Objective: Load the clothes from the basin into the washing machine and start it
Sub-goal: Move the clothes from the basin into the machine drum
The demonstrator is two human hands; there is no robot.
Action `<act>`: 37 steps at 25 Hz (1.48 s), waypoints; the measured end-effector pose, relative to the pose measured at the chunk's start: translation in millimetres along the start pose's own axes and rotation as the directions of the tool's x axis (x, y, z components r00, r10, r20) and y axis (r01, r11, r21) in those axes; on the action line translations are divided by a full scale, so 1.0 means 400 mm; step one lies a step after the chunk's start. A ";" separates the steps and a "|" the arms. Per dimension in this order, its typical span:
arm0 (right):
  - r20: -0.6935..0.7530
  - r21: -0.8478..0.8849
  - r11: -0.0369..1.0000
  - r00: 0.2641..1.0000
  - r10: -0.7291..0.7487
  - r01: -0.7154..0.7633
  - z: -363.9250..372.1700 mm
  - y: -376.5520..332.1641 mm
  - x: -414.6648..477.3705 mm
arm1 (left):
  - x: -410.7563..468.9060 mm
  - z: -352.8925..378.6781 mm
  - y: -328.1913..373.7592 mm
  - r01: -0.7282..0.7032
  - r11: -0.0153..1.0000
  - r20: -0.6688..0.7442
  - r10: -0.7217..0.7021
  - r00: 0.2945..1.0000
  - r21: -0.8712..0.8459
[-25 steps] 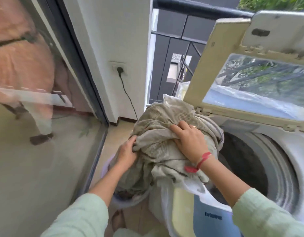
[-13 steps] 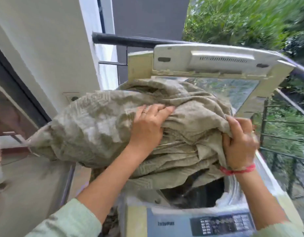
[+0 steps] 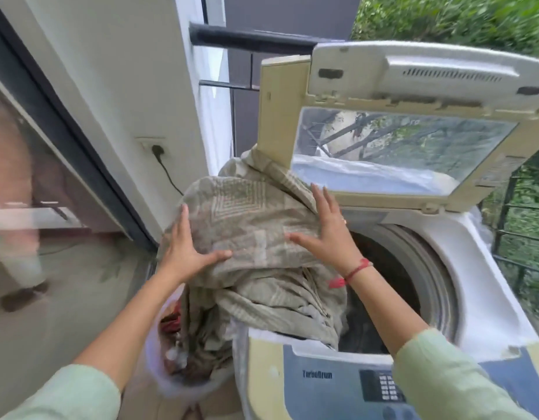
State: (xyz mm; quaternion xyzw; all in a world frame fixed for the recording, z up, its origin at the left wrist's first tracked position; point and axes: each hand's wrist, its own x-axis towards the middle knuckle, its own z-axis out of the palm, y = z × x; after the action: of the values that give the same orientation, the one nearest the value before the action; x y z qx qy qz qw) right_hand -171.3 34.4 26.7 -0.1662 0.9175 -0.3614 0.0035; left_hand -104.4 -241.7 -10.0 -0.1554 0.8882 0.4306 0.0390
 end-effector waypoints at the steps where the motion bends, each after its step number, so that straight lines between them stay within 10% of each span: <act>1: 0.039 -0.002 1.000 0.999 -0.014 0.014 0.052 -0.031 0.027 | 0.006 0.007 -0.008 0.040 0.989 0.100 -0.026 0.995 -0.144; 5: -0.087 -0.301 0.952 0.993 -0.084 0.054 0.173 -0.060 0.055 | 0.007 0.043 -0.006 -0.090 0.980 -0.088 0.075 0.993 -0.179; 10: -0.460 -0.053 0.997 0.885 -0.069 0.050 0.027 -0.032 0.001 | -0.018 0.023 0.070 -0.370 0.910 -0.202 0.404 0.892 0.188; 12: -0.672 0.144 0.988 0.738 0.063 0.047 -0.106 0.028 -0.033 | -0.018 0.040 0.132 -0.454 0.815 -0.149 0.530 0.835 0.360; 16: -0.922 0.321 0.946 0.211 0.324 -0.048 -0.455 0.262 -0.147 | 0.005 0.154 0.272 -0.574 0.696 -0.018 0.643 0.766 0.433; 18: -0.940 0.181 0.961 0.252 0.231 -0.208 -0.516 0.311 -0.215 | 0.025 0.227 0.302 -0.582 0.654 0.055 0.641 0.766 0.484; 22: -0.668 -0.107 0.970 0.738 0.092 -0.218 -0.370 0.304 -0.268 | 0.064 0.315 0.241 -0.508 0.545 0.105 0.606 0.788 0.667; 30: -0.470 -0.634 0.745 0.869 -0.156 -0.209 -0.202 0.338 -0.277 | 0.065 0.336 0.167 -0.446 0.414 0.145 0.584 0.799 0.793; 33: -0.191 -0.721 0.634 0.960 0.206 -0.280 -0.128 0.404 -0.246 | 0.062 0.336 0.167 -0.429 0.395 0.165 0.549 0.819 0.812; 35: 0.326 -0.750 0.621 0.691 0.645 -0.226 -0.066 0.464 -0.240 | 0.055 0.335 0.172 -0.422 0.386 0.186 0.518 0.835 0.820; 37: 0.565 -0.749 0.644 0.358 0.743 -0.156 -0.030 0.477 -0.232 | 0.051 0.333 0.177 -0.422 0.387 0.193 0.508 0.840 0.820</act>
State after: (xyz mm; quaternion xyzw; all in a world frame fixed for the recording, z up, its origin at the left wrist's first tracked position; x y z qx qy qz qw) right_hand -142.7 201.5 -101.7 -0.0343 0.8597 0.0824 0.5030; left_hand -154.2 -102.0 -44.1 0.1185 0.9896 -0.0624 -0.0535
